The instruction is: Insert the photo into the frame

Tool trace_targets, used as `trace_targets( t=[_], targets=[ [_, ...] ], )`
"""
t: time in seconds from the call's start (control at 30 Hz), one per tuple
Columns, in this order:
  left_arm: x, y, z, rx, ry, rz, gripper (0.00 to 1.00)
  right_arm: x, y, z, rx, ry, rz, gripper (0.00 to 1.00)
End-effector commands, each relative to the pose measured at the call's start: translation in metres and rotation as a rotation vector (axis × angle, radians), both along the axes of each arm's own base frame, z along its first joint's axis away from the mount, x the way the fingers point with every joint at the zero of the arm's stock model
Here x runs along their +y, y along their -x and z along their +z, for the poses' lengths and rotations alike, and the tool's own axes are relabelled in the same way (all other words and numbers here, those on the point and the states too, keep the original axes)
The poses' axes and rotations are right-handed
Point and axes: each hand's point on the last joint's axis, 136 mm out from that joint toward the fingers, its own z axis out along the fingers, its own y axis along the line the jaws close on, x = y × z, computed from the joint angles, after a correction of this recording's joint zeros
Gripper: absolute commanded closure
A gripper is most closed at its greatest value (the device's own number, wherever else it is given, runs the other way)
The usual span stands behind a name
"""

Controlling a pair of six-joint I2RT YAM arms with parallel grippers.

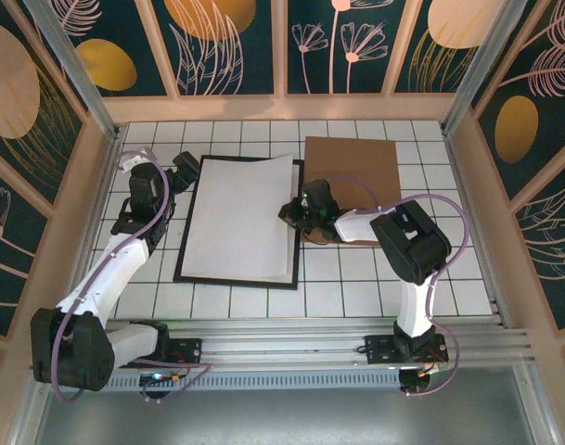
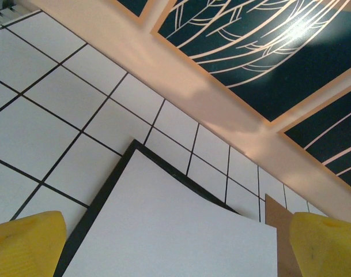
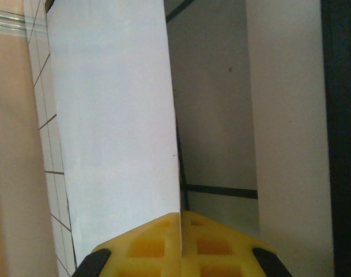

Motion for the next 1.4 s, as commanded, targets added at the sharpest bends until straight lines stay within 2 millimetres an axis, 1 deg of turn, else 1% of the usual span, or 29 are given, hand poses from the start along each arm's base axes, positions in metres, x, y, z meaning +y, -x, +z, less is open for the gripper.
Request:
trace_targets(
  t=[0.0,0.2,0.43,0.5,0.67,0.73,0.77,0.9,1.0,1.1,1.17,1.23,1.27,1.3,1.37],
  targets=[
    [-0.002,-0.003,0.001,-0.015,0.013,-0.009,0.01,-0.009,-0.004,0.014,-0.049,0.013,-0.035,1.00],
    [-0.002,-0.004,0.000,-0.012,0.014,-0.010,0.01,-0.009,-0.003,0.010,-0.039,0.010,-0.040,1.00],
    [-0.003,-0.004,-0.002,-0.008,0.015,-0.015,0.01,-0.004,-0.004,0.007,-0.032,-0.001,-0.022,1.00],
    [-0.004,-0.004,-0.003,-0.006,0.018,-0.017,0.01,-0.005,-0.005,0.006,-0.032,0.002,-0.025,0.95],
    [-0.005,-0.004,-0.004,-0.004,0.022,-0.022,0.01,-0.010,-0.004,0.008,-0.043,0.019,-0.032,0.75],
    [-0.005,-0.005,-0.004,-0.004,0.025,-0.024,0.01,-0.012,-0.005,0.010,-0.048,0.028,-0.036,0.69],
    [-0.006,-0.005,-0.005,-0.002,0.026,-0.027,0.01,-0.013,-0.005,0.009,-0.049,0.034,-0.036,0.66],
    [-0.007,-0.005,-0.007,0.003,0.034,-0.033,0.01,-0.018,-0.003,0.013,-0.061,0.052,-0.036,0.60],
    [-0.009,-0.005,-0.010,0.008,0.044,-0.040,0.01,-0.026,-0.002,0.017,-0.075,0.073,-0.044,0.58],
    [-0.014,-0.005,-0.012,0.007,0.073,-0.059,0.01,-0.039,-0.002,0.020,-0.084,0.088,-0.058,0.56],
    [-0.019,-0.006,-0.015,0.008,0.102,-0.081,0.01,-0.050,-0.002,0.024,-0.095,0.098,-0.069,0.55],
    [-0.026,-0.007,-0.018,0.011,0.132,-0.104,0.02,-0.054,0.002,0.029,-0.113,0.111,-0.060,0.55],
    [-0.031,-0.007,-0.020,0.013,0.147,-0.122,0.02,-0.070,-0.006,0.034,-0.128,0.124,-0.091,0.54],
    [-0.037,-0.008,-0.022,0.016,0.154,-0.141,0.03,-0.079,-0.009,0.037,-0.143,0.141,-0.102,0.54],
    [-0.056,-0.009,-0.027,0.032,0.150,-0.189,0.05,-0.108,-0.018,0.045,-0.179,0.200,-0.141,0.52]
  ],
)
